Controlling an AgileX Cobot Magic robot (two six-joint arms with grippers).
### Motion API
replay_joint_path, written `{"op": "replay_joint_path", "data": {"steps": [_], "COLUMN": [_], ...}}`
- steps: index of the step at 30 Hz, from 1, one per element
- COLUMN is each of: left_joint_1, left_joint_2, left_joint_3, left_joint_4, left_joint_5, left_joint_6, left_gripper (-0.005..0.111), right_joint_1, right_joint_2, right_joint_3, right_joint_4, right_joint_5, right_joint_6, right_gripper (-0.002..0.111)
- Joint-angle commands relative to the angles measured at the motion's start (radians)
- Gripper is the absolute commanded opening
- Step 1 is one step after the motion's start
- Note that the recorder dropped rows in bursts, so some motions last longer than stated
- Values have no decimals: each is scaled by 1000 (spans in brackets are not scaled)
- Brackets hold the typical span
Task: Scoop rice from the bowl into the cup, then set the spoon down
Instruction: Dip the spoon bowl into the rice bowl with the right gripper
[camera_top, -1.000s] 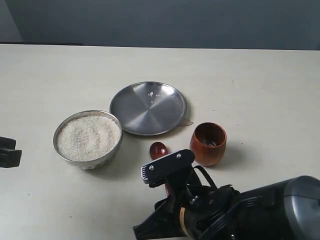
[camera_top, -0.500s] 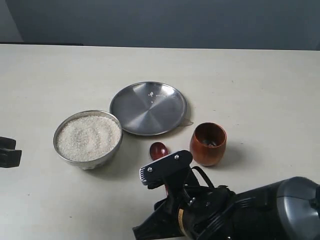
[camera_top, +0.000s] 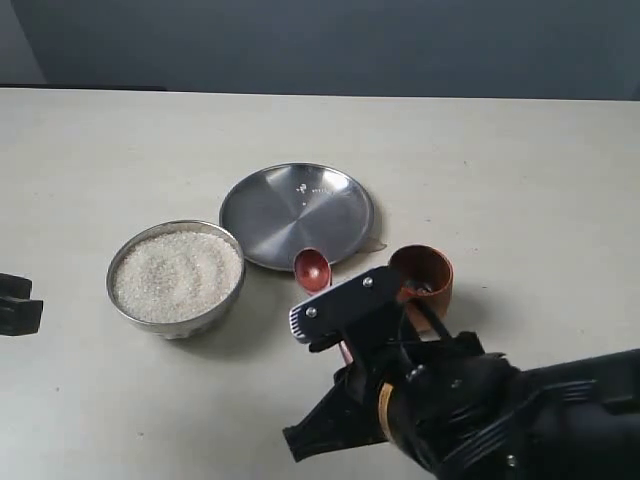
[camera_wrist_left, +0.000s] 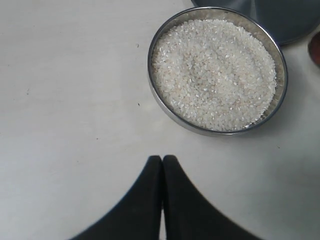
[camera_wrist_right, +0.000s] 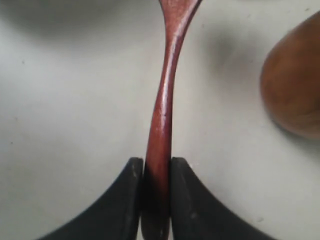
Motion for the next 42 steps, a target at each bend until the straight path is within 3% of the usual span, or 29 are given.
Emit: {"op": "replay_joint_path", "data": {"steps": [1, 4, 7, 14, 20, 33, 42], "left_joint_1": [-3, -3, -3, -3, -3, -3, -3], "left_joint_2": [1, 1, 1, 1, 1, 1, 1], "left_joint_3": [-6, -6, -6, -6, -6, -6, -6], "left_joint_4": [6, 6, 6, 6, 6, 6, 6], "left_joint_5": [-2, -2, -2, -2, -2, -2, -4], "left_joint_6": [1, 1, 1, 1, 1, 1, 1], "left_gripper": [0, 0, 0, 0, 0, 0, 0], "right_joint_1": [-1, -1, -1, -1, -1, -1, -3], "right_joint_2": [-100, -135, -126, 92, 283, 423, 443], "right_joint_3": [-35, -91, -272, -642, -835, -923, -997], "right_joint_4": [156, 263, 387, 436, 424, 413, 526], "right_joint_5": [94, 178, 387, 719, 729, 729, 729], "right_joint_6": [-272, -496, -895, -1340, -1440, -1477, -1483], "right_gripper": [-1, -1, -1, -1, -1, -1, -1]}}
